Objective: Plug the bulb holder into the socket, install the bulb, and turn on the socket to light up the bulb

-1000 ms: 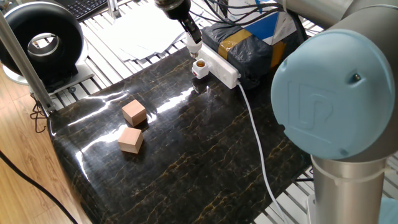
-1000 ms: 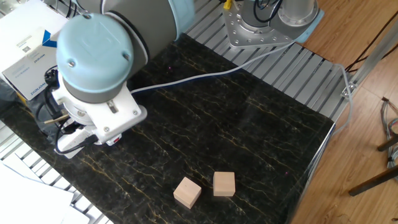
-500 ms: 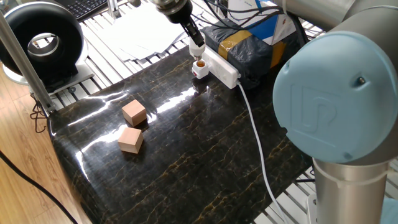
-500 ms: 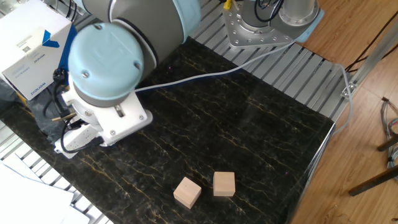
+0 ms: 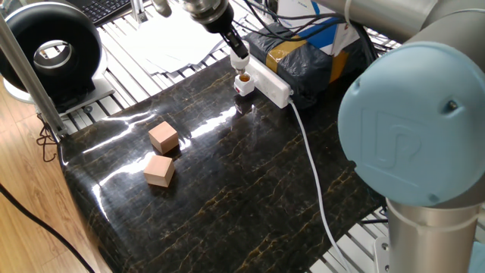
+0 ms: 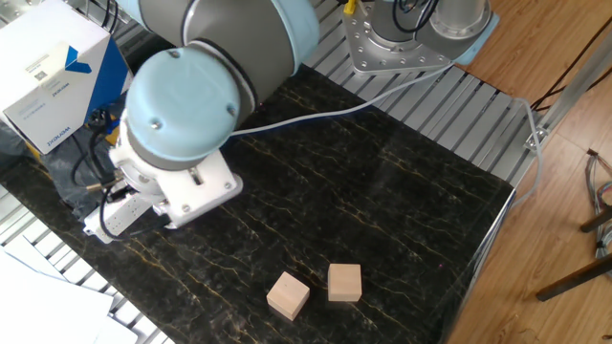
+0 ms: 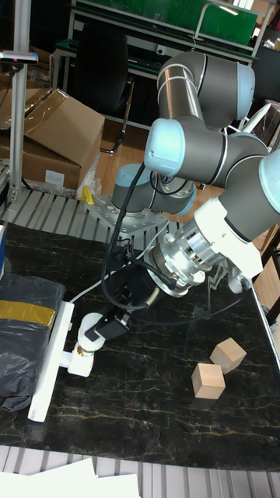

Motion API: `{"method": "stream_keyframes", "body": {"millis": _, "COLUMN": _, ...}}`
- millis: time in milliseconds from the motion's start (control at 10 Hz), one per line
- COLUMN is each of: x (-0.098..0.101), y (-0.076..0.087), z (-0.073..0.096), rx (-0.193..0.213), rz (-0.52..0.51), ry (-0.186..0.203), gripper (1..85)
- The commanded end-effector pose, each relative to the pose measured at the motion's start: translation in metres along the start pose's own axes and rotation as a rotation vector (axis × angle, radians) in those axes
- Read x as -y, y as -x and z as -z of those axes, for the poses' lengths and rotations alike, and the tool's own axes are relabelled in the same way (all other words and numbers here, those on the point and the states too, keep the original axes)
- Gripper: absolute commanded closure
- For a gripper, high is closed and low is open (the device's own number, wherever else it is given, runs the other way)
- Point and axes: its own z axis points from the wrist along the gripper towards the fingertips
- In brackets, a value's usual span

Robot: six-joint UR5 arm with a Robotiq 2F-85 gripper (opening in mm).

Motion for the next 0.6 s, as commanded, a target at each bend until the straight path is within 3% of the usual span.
{"method": "stream_keyframes", "body": {"millis": 0, "x": 0.002, "y": 0.013, "z": -0.003, "rx": 0.031, "rz": 0.044, "ry": -0.032, "gripper": 55.7}}
{"method": "stream_keyframes", "body": {"millis": 500, "x": -0.004, "y": 0.001, "z": 0.003, "rx": -0.008, "rz": 0.033, "ry": -0.009, "gripper": 57.0}}
